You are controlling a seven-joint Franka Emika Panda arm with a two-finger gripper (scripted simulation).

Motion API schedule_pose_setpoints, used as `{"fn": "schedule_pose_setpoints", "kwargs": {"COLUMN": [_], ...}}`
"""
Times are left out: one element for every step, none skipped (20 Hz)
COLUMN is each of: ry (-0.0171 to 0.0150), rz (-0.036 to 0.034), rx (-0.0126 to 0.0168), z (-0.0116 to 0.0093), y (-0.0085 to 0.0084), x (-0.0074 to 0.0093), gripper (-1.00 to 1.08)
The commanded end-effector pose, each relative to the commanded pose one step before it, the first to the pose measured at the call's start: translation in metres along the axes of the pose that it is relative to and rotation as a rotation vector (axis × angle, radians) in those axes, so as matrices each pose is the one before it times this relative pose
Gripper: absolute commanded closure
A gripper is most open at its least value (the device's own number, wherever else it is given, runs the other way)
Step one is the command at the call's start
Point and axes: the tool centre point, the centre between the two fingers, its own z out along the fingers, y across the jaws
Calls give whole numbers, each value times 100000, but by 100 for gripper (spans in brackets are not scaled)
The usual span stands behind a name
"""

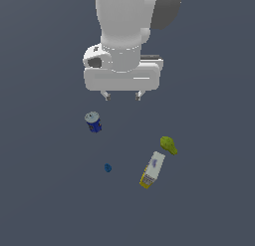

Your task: Pick up a designated object from a clutter of objects.

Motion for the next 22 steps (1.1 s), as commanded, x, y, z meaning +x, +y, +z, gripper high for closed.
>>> {"fn": "schedule_pose_setpoints", "kwargs": {"ry": [0,-22,-62,-98,-148,-190,-190,-144,-100,-54,0,27,26,0,-8,-7,-5,-3,-2,-2,-3,-6], "rz": [0,-8,-18,-29,-44,-57,-58,-45,-31,-17,0,8,18,69,182,267,359,442,539,625,707,805], "rx": [0,-65,-171,-266,-391,-487,-472,-347,-236,-126,0,63,61,2,-12,-8,1,8,14,18,20,20], "z": [0,21,59,96,138,174,170,129,88,47,2,-29,-19,11,30,42,52,63,76,90,105,124], "y": [1,51,160,270,367,462,442,337,228,118,15,-97,-46,-17,-15,-41,-64,-93,-113,-137,-159,-179], "x": [0,3,8,10,14,14,10,4,2,1,-2,4,2,32,70,107,142,177,212,245,277,311], "gripper": [-92,-92,-92,-92,-92,-92,-92,-92,-92,-92,-92,-92,-92,-92,-92,-92,-92,-92,-92,-92,-92,-92]}}
